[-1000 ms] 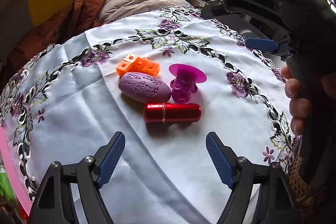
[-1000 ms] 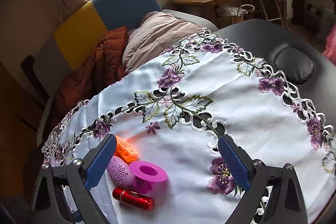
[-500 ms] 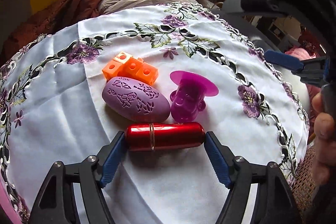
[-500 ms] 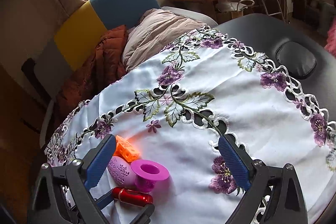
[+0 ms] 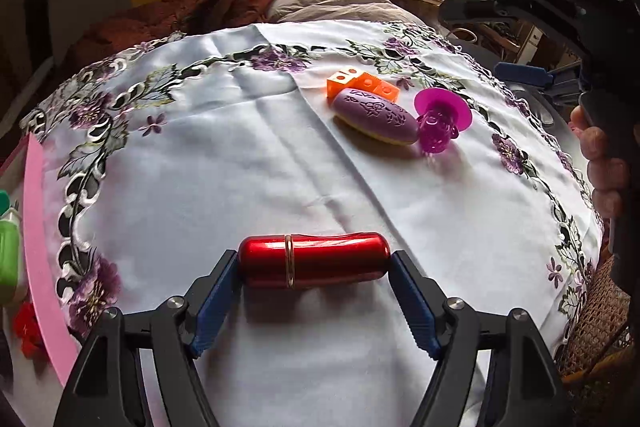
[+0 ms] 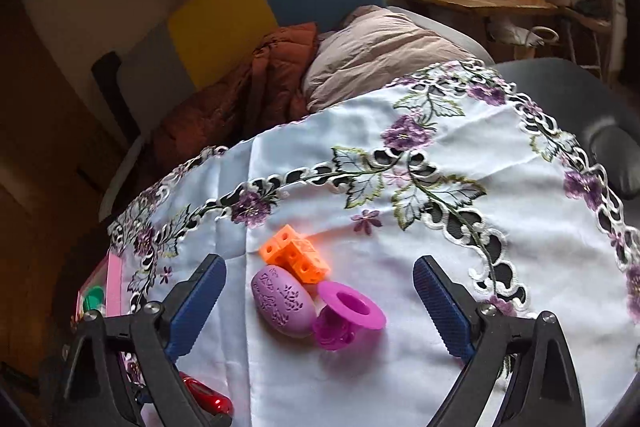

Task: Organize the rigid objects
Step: 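Lift the lipstick tube with the left gripper while the right grasps the purple egg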

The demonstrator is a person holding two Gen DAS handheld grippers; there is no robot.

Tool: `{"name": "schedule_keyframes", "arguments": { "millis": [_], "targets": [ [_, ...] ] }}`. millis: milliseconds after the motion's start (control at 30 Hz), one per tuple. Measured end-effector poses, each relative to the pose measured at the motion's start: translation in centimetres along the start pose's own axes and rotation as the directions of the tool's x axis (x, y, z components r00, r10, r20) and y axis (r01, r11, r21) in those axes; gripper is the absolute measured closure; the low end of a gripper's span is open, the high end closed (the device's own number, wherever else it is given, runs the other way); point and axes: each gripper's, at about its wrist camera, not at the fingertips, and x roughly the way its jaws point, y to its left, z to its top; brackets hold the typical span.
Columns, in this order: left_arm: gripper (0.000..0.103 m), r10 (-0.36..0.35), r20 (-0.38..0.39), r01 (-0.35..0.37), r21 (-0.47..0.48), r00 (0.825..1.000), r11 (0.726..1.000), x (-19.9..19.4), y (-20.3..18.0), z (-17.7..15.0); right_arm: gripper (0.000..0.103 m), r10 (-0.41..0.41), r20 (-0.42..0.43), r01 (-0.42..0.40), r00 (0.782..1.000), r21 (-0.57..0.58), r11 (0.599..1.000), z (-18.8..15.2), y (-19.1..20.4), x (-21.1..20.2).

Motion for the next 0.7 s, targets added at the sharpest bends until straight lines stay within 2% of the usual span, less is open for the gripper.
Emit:
{"name": "schedule_keyframes", "arguments": {
  "millis": [100, 167, 267, 367, 467, 533, 567, 633, 700],
  "targets": [
    [0.027, 0.011, 0.014, -0.011, 0.005, 1.0, 1.0, -0.3, 0.4, -0.5, 0.018, 0.05, -0.029, -0.053, 0.998, -0.113, 0.992, -0.7, 2.4, 0.6],
    [0.027, 0.004, 0.015, -0.004, -0.004, 1.0, 1.0, -0.4, 0.6, -0.5, 0.028, 0.065, -0.075, -0.078, 0.995, -0.184, 0.98, -1.3, 4.0, 1.6],
    [0.027, 0.005, 0.023, -0.005, 0.0, 1.0, 1.0, -0.4, 0.6, -0.5, 0.038, 0.013, -0.15, -0.056, 0.989, -0.289, 0.956, -2.0, 5.9, 3.8],
    [0.027, -0.001, 0.025, 0.001, -0.015, 1.0, 1.0, -0.5, 0.8, -0.7, 0.039, -0.053, -0.21, -0.024, 0.976, -0.349, 0.937, -2.2, 6.6, 6.3],
    [0.027, -0.002, 0.031, 0.003, -0.021, 1.0, 1.0, -0.6, 0.9, -0.9, 0.04, -0.129, -0.276, 0.012, 0.952, -0.391, 0.92, -2.3, 6.5, 8.7],
    [0.027, -0.005, 0.034, 0.006, -0.028, 0.999, 1.0, -0.6, 1.0, -0.9, 0.046, -0.194, -0.278, 0.059, 0.941, -0.43, 0.901, -2.5, 6.6, 9.8],
    [0.027, -0.006, 0.037, 0.007, -0.03, 0.999, 1.0, -0.6, 1.1, -1.0, 0.055, -0.207, -0.277, 0.067, 0.938, -0.44, 0.896, -2.4, 6.6, 10.2],
    [0.027, -0.006, 0.042, 0.007, -0.028, 0.999, 1.0, -0.7, 1.1, -1.0, 0.058, -0.205, -0.302, 0.06, 0.931, -0.426, 0.903, -2.3, 6.7, 10.7],
    [0.027, -0.006, 0.045, 0.007, -0.027, 0.999, 1.0, -0.7, 1.2, -1.1, 0.058, -0.212, -0.308, 0.056, 0.928, -0.446, 0.893, -2.6, 7.1, 10.8]
  ]
}}
